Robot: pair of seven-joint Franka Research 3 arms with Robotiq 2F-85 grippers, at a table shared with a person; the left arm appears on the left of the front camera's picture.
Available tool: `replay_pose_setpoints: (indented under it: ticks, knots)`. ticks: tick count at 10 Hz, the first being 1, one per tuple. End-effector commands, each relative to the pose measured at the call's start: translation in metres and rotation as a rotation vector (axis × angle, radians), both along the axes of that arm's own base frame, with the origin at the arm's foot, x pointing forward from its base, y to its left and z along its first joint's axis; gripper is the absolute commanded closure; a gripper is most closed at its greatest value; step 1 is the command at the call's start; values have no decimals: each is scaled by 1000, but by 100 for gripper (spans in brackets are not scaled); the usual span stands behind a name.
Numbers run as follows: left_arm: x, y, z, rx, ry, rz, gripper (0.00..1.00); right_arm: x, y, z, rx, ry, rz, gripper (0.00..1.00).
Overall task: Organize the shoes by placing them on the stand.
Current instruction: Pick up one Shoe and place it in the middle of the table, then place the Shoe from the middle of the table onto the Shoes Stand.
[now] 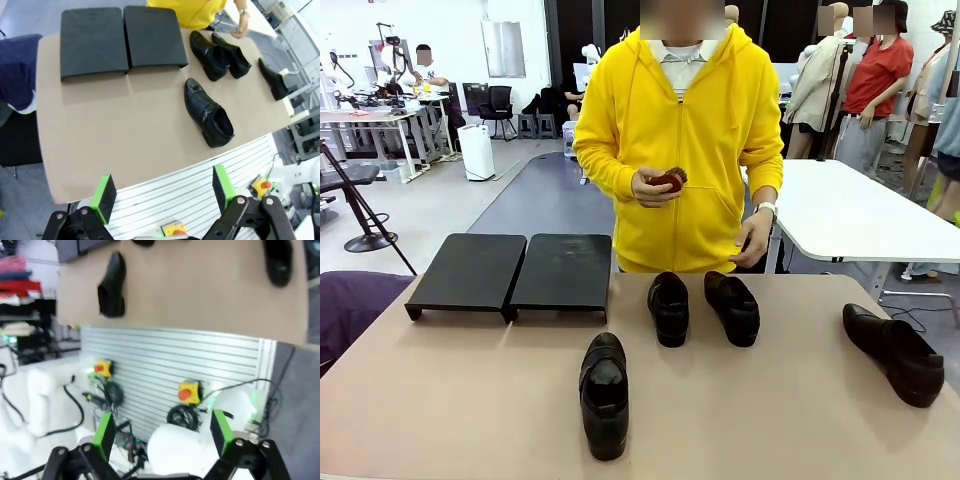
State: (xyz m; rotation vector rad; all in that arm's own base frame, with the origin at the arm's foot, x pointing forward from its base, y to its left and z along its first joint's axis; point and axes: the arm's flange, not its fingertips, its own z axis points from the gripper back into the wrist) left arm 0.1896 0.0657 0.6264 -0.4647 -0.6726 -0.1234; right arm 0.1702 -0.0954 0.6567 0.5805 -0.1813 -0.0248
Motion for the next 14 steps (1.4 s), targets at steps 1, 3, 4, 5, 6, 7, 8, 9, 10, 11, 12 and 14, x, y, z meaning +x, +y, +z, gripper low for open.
replay_pose_setpoints:
  ticks: [1, 3, 4, 5, 6, 7, 8, 9, 10, 11, 12, 14]
  knots:
    - [-1, 1, 0, -8, -6, -16, 0, 3, 13, -27, -76, -63, -114, 0]
    - [-1, 1, 0, -8, -6, -16, 0, 0, 0, 0, 0, 0, 0, 0]
    - [-1, 1, 0, -8, -6, -16, 0, 0, 0, 0, 0, 0, 0, 0]
    - [-1, 1, 0, -8, -6, -16, 0, 0, 0, 0, 0, 0, 0, 0]
    - [-1, 1, 0, -8, -6, -16, 0, 0, 0, 0, 0, 0, 0, 0]
    - [-1, 1, 0, -8, -6, -16, 0, 0, 0, 0, 0, 0, 0, 0]
    - [-1, 1, 0, -8, -6, -16, 0, 0, 0, 0, 0, 0, 0, 0]
    - [0, 0, 0, 0, 0, 0, 0, 0, 0, 0, 0, 0, 0, 0]
    - [19, -58, -9, -5, 100, -124, 0, 0, 0, 0, 0, 0, 0, 0]
    - [43, -117, -32, 0, 200, -134, 0, 0, 0, 0, 0, 0, 0, 0]
    - [67, -180, -64, -3, 277, -209, 0, 0, 0, 0, 0, 0, 0, 0]
    - [95, -298, -140, 60, 409, -47, 0, 0, 0, 0, 0, 0, 0, 0]
